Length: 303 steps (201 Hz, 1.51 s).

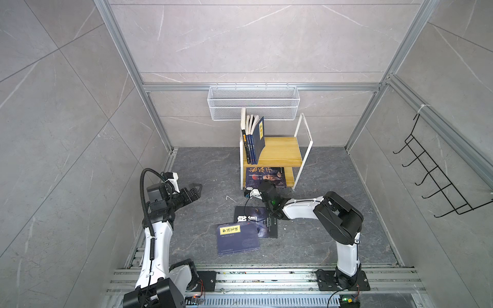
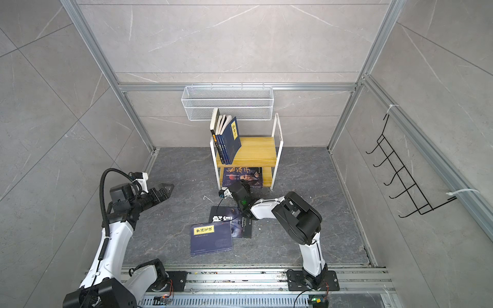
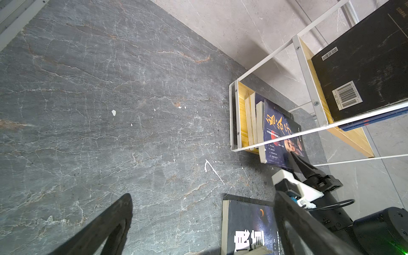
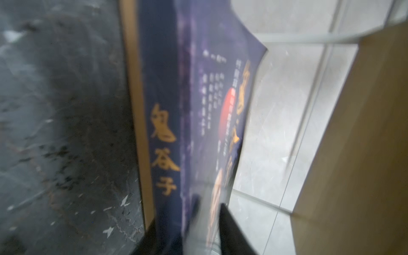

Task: Stacking books/files
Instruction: Place the book on the bookshelf, then move the book to the bookshelf.

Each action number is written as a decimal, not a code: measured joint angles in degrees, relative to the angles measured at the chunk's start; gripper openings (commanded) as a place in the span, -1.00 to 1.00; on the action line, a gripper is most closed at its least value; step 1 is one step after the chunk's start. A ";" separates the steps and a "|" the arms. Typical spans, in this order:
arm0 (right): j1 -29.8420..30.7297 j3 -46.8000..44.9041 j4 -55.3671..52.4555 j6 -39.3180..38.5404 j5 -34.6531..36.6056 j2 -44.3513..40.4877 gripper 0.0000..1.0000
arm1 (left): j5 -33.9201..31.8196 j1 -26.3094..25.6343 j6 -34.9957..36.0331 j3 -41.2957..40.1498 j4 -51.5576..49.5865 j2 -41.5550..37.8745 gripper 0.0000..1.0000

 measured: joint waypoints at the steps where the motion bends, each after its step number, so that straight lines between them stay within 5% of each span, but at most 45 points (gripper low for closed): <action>1: 0.00 0.04 -0.26 -0.07 -0.02 -0.04 0.01 | 0.00 0.00 0.00 0.00 0.00 0.00 0.99; 50: -1.07 4.42 -20.94 5.31 -6.56 -5.79 0.13 | 0.00 0.09 -0.02 -0.13 0.02 -0.17 0.99; 128: -4.44 6.27 -34.73 9.86 -10.51 -8.81 0.05 | 0.07 0.17 -0.20 -0.13 -0.07 -0.20 0.99; 208: -5.07 10.38 -34.62 13.00 -10.88 -7.04 -0.21 | 0.07 1.07 -0.48 -0.13 -0.04 -1.51 1.00; 303: -5.79 13.03 -33.51 14.03 -10.91 -4.72 -0.18 | 0.07 1.36 -0.72 -0.13 -0.04 -1.90 0.99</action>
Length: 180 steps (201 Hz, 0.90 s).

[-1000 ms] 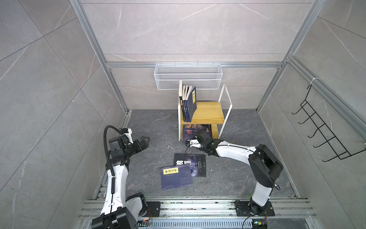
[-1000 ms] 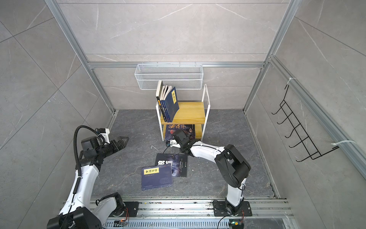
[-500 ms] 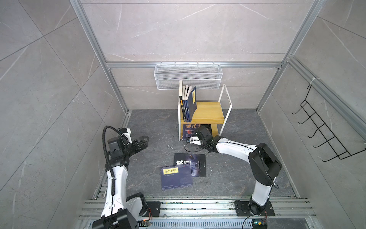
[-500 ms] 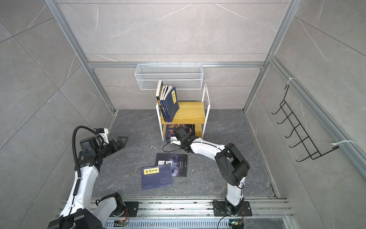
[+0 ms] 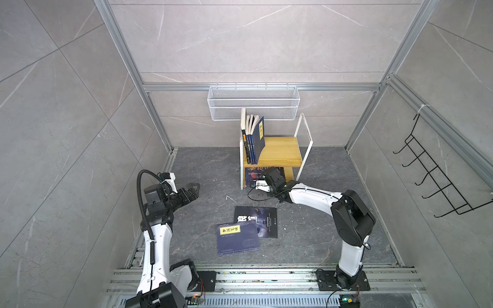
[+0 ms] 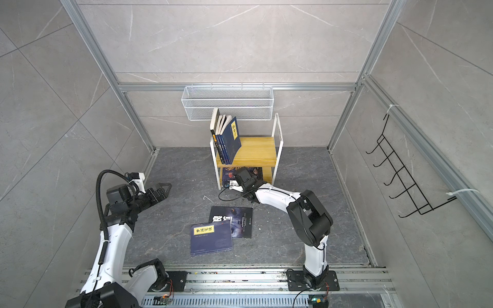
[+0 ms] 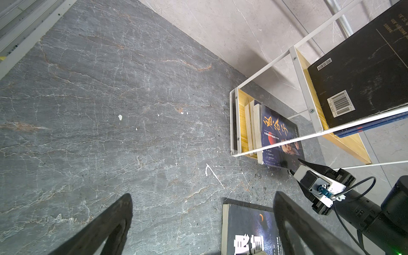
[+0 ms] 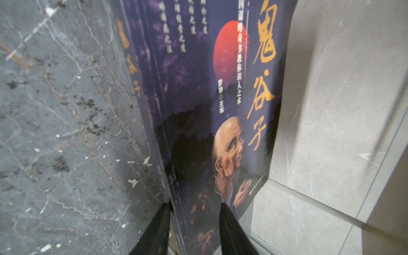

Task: Stacking books/files
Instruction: Move the book to the bookshelf.

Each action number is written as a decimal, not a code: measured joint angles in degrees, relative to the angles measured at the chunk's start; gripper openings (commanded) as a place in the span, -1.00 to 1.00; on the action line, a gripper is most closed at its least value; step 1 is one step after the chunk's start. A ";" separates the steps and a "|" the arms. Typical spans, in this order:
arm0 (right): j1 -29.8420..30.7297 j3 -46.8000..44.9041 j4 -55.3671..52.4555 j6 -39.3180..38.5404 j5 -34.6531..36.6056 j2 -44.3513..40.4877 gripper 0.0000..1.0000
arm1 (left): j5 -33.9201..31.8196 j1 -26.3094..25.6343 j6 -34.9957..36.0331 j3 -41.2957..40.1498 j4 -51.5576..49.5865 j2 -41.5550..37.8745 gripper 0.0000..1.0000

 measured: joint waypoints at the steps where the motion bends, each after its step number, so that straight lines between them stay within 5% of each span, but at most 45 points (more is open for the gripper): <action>1: 0.00 0.02 0.00 0.00 0.00 0.02 -0.18 | 0.00 0.02 0.02 0.00 0.00 0.00 0.99; 60: 0.90 1.40 -1.14 1.99 -4.35 0.48 -0.01 | 0.02 0.02 -0.15 -0.04 0.09 0.00 0.99; 180: 2.29 9.62 -3.48 3.69 -9.09 7.76 0.00 | 0.11 0.33 -0.15 -0.33 0.28 -0.11 0.99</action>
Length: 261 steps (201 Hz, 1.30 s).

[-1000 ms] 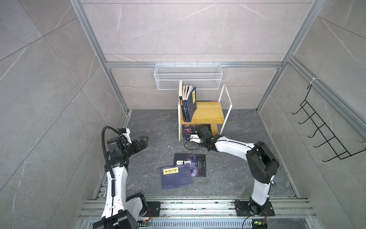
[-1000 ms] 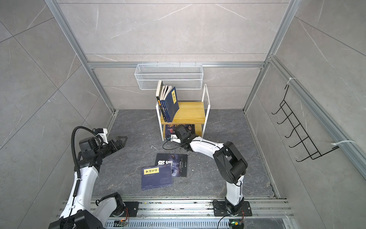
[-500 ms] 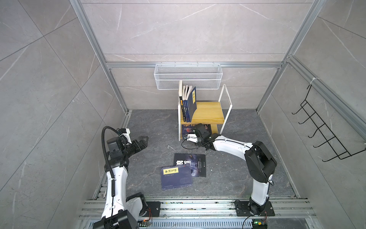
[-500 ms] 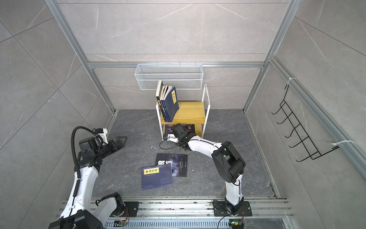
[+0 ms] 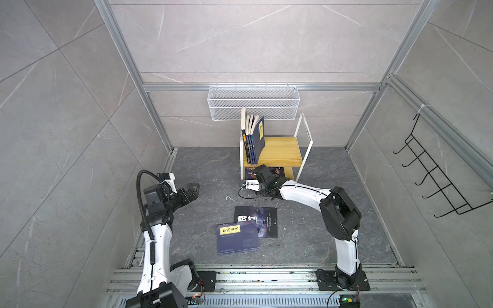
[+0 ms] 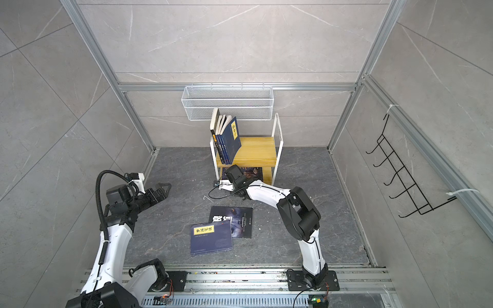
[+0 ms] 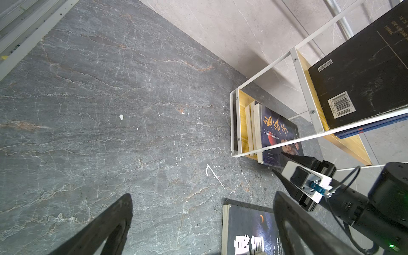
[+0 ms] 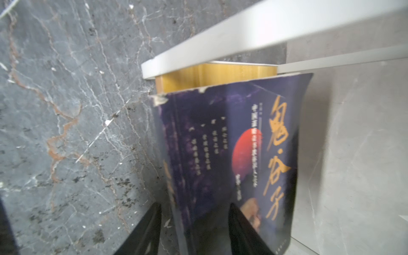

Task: Stacking books/files
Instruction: Move the book to the bookshelf.

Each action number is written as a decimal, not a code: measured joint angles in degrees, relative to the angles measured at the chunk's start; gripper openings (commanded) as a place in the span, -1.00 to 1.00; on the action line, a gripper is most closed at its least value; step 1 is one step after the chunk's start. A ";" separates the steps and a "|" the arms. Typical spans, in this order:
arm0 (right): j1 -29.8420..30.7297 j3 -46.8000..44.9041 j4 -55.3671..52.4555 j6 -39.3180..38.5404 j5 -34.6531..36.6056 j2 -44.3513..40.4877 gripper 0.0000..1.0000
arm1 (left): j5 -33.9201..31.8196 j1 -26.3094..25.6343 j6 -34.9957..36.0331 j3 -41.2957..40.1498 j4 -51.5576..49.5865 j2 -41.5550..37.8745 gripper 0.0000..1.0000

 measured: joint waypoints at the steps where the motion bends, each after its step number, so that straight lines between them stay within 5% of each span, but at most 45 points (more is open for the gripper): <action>1: 0.00 0.00 -0.02 0.07 0.00 0.07 0.00 | 0.00 0.00 0.00 0.00 0.00 0.00 0.99; 64: -0.13 3.91 -1.05 3.74 1.53 2.62 -0.25 | 0.02 0.02 -0.02 0.00 0.17 0.00 0.99; 114: -1.14 4.37 -1.31 4.55 2.12 2.78 -0.25 | 0.09 0.02 -0.17 -0.07 0.24 0.00 0.99; 191: -1.42 2.47 -1.60 2.93 2.19 1.66 0.07 | 0.09 0.20 -0.22 -0.46 0.20 0.00 0.99; 261: -2.05 -4.44 -3.02 -1.25 3.21 -6.03 0.12 | 0.11 0.55 -0.24 -0.74 0.28 0.00 1.00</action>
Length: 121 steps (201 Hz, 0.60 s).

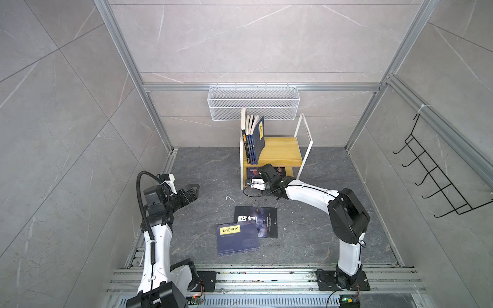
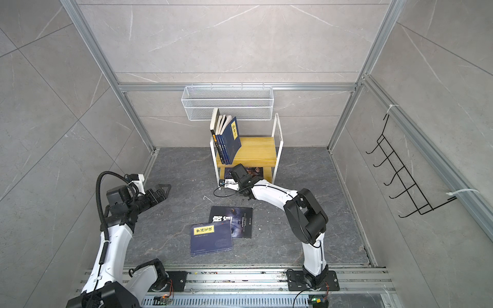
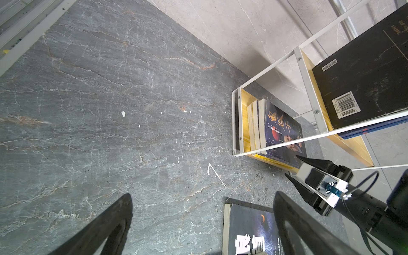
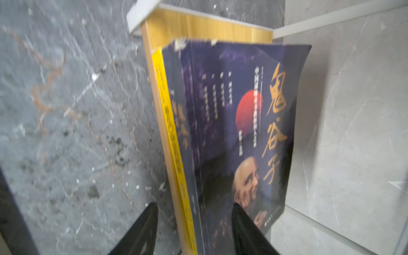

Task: Stacking books/files
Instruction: Move the book to the bookshelf.

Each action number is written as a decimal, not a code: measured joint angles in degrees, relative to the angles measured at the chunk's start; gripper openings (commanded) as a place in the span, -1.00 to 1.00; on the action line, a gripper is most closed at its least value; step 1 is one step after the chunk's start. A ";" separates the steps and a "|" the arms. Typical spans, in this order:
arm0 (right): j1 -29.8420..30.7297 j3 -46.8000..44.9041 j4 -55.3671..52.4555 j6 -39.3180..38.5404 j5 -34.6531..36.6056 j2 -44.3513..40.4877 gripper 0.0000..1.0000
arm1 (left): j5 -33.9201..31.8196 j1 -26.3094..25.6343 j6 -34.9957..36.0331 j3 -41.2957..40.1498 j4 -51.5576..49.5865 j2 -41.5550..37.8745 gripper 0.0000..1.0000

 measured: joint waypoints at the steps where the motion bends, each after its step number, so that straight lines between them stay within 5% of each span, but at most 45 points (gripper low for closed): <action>1: -0.02 -0.07 0.00 -0.07 0.04 -0.07 0.12 | 0.00 0.00 0.00 0.00 0.00 0.00 1.00; 121: -5.07 -1.97 -1.07 -3.41 3.17 -1.09 0.03 | 0.02 0.00 -0.13 0.00 -0.09 -0.11 0.99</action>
